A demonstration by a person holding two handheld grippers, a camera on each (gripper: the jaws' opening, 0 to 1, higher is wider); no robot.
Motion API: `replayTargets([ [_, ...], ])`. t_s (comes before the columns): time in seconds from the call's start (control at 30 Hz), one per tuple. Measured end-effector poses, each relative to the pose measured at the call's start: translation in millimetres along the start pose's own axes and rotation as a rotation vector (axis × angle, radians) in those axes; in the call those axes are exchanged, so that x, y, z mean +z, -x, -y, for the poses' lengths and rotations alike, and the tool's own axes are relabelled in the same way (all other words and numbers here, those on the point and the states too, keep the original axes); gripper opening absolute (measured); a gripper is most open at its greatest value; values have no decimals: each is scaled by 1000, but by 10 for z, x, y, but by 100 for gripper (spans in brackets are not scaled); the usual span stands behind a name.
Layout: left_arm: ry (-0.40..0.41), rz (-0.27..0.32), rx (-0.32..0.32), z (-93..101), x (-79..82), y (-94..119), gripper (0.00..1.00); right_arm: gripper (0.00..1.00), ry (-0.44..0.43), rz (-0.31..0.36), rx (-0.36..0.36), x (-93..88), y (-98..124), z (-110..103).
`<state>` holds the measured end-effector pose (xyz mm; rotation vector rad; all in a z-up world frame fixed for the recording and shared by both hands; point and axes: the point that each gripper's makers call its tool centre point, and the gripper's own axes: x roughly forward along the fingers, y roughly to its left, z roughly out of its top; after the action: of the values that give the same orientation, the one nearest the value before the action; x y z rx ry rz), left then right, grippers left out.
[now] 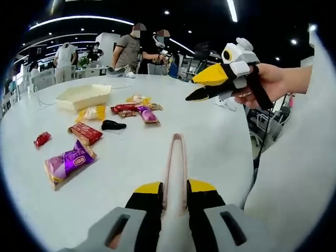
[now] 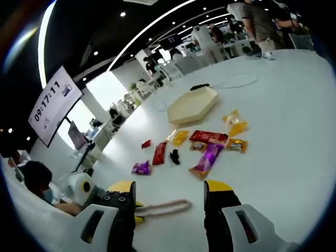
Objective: Place the target food into the container with the food tongs after gripping and lifting it, then release it inside without dropping or visibly crushing the food.
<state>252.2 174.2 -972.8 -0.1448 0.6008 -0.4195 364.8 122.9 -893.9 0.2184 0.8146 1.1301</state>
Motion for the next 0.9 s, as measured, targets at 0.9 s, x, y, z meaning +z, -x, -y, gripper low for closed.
replayTargets([
  [0.9,-239,100,71,-46,38,-113,44,54,43,-14,41,-129,121,-296],
])
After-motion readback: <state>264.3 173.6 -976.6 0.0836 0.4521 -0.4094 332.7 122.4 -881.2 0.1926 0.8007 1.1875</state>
